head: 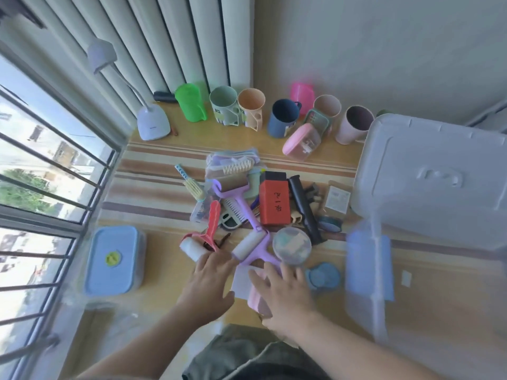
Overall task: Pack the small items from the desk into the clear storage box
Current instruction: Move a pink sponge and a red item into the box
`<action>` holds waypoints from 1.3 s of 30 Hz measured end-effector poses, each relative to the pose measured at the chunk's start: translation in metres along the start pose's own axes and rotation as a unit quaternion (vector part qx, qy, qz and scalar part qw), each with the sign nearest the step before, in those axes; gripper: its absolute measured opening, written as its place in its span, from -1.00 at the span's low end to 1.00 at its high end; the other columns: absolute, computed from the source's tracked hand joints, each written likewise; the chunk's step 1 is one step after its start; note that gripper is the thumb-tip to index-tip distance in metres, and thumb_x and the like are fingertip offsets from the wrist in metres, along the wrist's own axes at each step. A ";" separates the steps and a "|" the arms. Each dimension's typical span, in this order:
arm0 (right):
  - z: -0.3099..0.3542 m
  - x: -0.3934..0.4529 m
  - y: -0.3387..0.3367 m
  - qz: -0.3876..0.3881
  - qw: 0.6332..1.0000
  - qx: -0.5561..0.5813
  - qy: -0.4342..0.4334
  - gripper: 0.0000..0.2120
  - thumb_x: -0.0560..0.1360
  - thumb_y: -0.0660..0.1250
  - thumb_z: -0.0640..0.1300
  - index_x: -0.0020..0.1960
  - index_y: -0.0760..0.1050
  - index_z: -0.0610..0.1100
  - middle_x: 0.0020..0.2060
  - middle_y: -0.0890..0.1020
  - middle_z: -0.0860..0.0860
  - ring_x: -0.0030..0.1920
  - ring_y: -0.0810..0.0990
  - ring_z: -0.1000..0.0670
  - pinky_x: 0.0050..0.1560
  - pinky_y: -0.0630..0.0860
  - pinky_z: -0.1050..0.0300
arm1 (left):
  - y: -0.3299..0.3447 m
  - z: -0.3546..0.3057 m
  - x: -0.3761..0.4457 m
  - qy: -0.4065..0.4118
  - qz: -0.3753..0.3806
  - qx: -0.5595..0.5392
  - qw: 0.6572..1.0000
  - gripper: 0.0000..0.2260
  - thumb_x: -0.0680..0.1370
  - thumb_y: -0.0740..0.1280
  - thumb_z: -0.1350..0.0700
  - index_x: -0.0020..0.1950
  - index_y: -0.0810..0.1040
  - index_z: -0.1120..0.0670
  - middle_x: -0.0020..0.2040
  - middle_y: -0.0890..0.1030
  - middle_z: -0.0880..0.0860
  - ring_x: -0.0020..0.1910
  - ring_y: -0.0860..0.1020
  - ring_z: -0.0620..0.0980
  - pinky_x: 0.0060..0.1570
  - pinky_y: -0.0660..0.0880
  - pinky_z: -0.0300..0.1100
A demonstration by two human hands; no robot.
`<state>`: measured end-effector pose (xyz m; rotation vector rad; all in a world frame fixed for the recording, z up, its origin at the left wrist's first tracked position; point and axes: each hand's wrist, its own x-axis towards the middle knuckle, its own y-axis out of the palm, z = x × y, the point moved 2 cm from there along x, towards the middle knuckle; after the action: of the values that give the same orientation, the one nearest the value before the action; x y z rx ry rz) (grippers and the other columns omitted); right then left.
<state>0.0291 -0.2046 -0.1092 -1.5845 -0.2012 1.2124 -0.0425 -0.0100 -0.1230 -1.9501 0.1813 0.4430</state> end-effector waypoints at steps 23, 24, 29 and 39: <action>-0.040 -0.045 -0.103 -0.241 0.935 0.256 0.051 0.17 0.36 0.58 0.05 0.66 -0.19 0.26 0.46 0.22 0.09 0.38 0.28 -0.06 0.18 0.55 -0.08 | -0.051 0.025 0.025 -0.251 -0.009 -0.119 0.961 -0.43 0.24 0.37 -0.28 0.18 0.32 -0.20 0.14 0.28 0.06 0.26 0.31 0.23 0.26 0.36 0.03; -0.052 -0.053 -0.112 -0.257 0.926 0.267 0.063 0.18 0.36 0.59 0.06 0.66 -0.20 0.24 0.48 0.20 0.11 0.40 0.26 -0.05 0.21 0.51 -0.04 | -0.062 0.011 0.020 -0.227 -0.036 -0.123 0.965 -0.40 0.22 0.39 -0.30 0.20 0.30 -0.23 0.18 0.29 0.07 0.30 0.28 0.21 0.28 0.34 0.03; -0.129 -0.100 -0.129 -0.328 0.877 0.319 0.149 0.19 0.28 0.68 0.12 0.66 -0.01 0.08 0.49 0.26 0.15 0.42 0.26 -0.02 0.30 0.34 0.02 | -0.108 -0.087 0.011 -0.026 -0.123 -0.143 0.982 -0.15 0.23 0.53 -0.36 0.43 0.27 -0.21 0.25 0.23 -0.02 0.41 0.18 0.06 0.41 0.28 0.06; -0.263 -0.179 -0.003 -0.212 0.935 0.213 0.187 0.01 0.13 0.54 0.22 0.51 0.31 -0.01 0.33 0.44 -0.01 0.31 0.45 -0.20 0.34 0.37 0.00 | -0.086 -0.271 0.051 0.143 -0.107 -0.101 0.979 -0.17 0.28 0.38 -0.48 0.48 0.21 -0.28 0.39 0.21 0.01 0.37 0.22 0.08 0.36 0.25 -0.01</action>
<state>0.1493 -0.4877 -0.0277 -1.2708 -0.0243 0.5548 0.0925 -0.2166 0.0262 -2.2000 0.1103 0.0370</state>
